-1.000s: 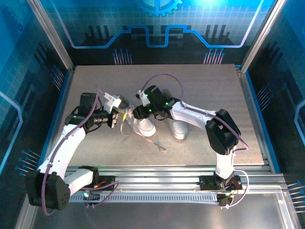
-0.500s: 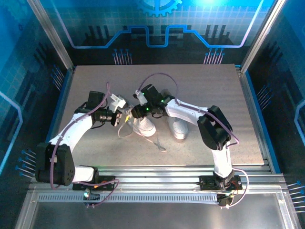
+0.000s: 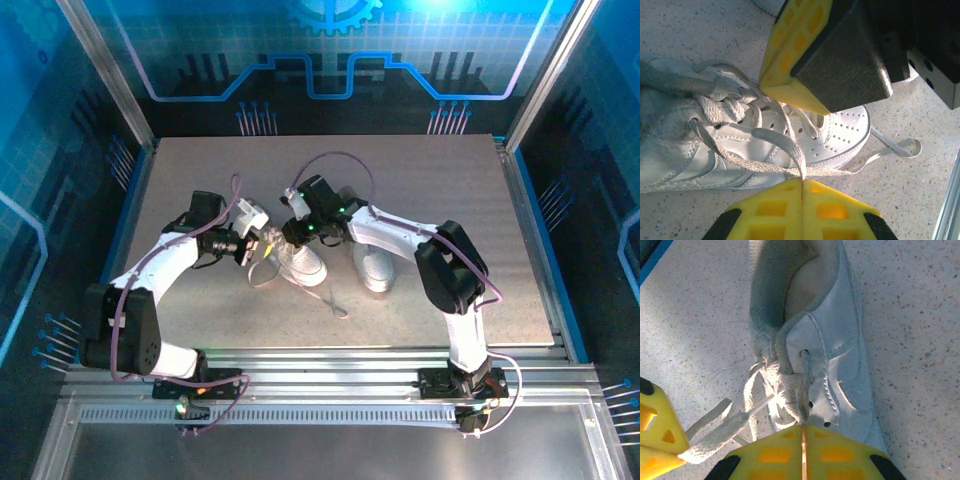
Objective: Tie the shoes
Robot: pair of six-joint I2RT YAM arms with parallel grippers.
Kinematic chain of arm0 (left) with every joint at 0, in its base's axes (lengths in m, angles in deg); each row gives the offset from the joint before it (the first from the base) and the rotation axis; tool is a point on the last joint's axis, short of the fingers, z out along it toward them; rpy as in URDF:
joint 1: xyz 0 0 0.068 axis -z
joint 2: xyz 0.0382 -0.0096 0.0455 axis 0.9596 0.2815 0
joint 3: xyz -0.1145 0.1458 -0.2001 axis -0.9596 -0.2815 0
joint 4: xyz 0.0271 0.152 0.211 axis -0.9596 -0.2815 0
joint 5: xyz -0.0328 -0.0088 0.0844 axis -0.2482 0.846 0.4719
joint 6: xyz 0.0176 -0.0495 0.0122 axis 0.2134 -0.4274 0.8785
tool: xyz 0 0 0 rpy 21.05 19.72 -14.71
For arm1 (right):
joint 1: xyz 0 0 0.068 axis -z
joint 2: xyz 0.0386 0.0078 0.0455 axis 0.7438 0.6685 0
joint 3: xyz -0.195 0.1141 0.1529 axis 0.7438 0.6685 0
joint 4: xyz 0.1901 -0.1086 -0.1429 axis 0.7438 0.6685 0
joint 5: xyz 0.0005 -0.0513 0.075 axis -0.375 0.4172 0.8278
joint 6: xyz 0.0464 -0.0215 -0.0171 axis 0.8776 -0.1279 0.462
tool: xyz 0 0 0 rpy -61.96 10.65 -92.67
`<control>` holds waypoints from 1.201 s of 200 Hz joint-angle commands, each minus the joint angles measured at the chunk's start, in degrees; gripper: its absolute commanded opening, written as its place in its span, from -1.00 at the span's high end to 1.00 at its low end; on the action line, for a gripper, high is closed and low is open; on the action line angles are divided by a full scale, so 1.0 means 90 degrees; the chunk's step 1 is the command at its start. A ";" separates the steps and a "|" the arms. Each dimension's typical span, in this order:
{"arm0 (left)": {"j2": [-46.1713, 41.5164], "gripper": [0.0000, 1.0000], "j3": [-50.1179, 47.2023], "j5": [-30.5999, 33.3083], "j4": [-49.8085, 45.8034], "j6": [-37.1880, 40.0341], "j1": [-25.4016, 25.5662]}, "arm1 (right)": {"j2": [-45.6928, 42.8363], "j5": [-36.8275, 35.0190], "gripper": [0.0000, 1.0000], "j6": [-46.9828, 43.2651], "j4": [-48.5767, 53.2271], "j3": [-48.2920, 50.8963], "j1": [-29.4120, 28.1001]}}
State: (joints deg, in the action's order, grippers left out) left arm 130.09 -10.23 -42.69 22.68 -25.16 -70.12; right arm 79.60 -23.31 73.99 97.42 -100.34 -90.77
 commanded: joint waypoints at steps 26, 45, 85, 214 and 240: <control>-0.0489 1.00 -0.0162 -0.0490 0.0311 0.0644 0.0008 | -0.0481 0.0267 0.83 -0.0087 0.0039 0.0014 0.0083; -0.0432 1.00 -0.0092 -0.0355 0.0265 0.0761 0.0040 | -0.0492 0.0403 0.85 -0.0064 0.0047 -0.0018 0.0134; 0.0012 1.00 0.0185 -0.0381 0.0263 0.0975 0.0052 | -0.0522 0.0748 0.92 0.0082 -0.0057 0.0009 0.0281; 0.1472 1.00 0.1028 0.0211 0.1005 0.0923 0.0438 | -0.0501 0.1789 0.51 0.0558 -0.0628 0.0239 0.0454; 0.1463 1.00 0.0924 0.0209 0.1137 0.0876 0.0447 | -0.0660 0.1800 0.16 0.0867 -0.0973 0.0581 0.0668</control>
State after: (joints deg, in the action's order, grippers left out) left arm 142.81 -1.82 -41.09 29.77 -17.69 -66.45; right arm 76.56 -9.61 78.93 91.86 -97.85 -86.86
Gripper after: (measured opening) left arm 0.050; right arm 0.384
